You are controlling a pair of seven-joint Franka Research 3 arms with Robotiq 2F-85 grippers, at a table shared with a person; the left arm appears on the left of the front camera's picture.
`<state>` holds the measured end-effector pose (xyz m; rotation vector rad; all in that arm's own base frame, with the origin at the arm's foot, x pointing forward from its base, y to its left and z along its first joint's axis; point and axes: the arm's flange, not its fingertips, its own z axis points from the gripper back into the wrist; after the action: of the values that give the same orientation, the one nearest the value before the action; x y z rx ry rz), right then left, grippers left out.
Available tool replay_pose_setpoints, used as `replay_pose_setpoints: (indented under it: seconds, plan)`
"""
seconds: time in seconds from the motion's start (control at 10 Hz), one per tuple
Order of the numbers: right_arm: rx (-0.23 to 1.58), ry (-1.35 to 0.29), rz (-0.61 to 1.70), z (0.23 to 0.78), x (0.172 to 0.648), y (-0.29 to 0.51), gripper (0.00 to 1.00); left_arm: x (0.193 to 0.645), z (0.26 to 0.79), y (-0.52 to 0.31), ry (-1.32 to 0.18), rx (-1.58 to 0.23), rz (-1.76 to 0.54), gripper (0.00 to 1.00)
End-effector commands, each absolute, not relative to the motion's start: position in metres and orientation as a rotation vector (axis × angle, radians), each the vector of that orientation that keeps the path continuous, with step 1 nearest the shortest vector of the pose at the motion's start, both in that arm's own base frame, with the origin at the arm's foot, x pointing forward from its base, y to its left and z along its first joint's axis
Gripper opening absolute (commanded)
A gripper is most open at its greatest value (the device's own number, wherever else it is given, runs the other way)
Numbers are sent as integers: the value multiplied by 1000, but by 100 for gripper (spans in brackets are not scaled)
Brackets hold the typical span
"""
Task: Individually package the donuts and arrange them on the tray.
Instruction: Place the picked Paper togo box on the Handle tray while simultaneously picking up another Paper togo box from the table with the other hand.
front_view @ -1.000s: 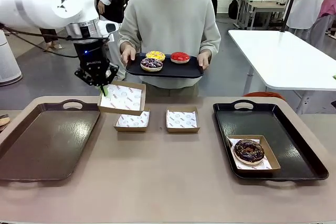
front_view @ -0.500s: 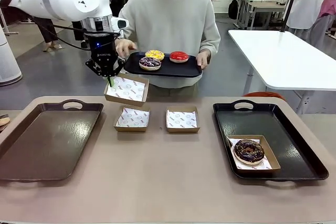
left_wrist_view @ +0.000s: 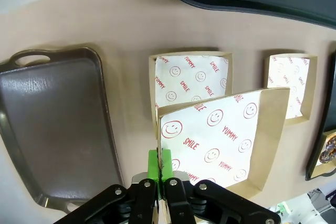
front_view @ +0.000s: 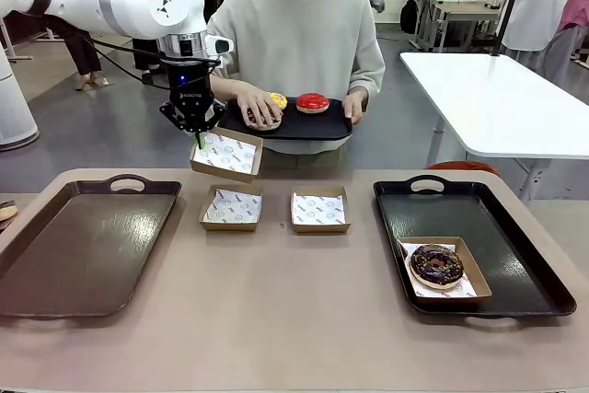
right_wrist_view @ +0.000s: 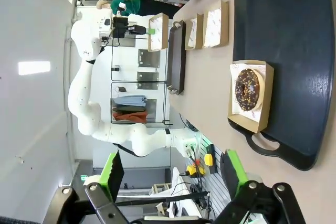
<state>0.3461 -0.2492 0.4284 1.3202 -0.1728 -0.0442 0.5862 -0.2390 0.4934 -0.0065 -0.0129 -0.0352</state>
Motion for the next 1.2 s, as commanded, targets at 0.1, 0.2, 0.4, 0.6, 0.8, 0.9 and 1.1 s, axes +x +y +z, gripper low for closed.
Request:
replay_pose_setpoints:
  seconds: [0.1,0.2,0.4,0.6,0.8,0.9,1.1]
  plan:
    - [1319,-174,-46,430,346,-250,100,579,496,-238,-14,-3,-38,0]
    - [1319,-174,-46,430,346,-250,100,579,496,-238,-14,-3,-38,0]
    - [1319,-174,-46,430,346,-250,100,579,496,-238,-14,-3,-38,0]
    - [1319,-174,-46,430,346,-250,100,579,496,-238,-14,-3,-38,0]
    - [1319,-174,-46,430,346,-250,100,579,496,-238,-14,-3,-38,0]
    - [1319,-174,-46,430,346,-250,100,579,496,-238,-14,-3,-38,0]
    - [1319,-174,-46,430,346,-250,100,579,496,-238,-14,-3,-38,0]
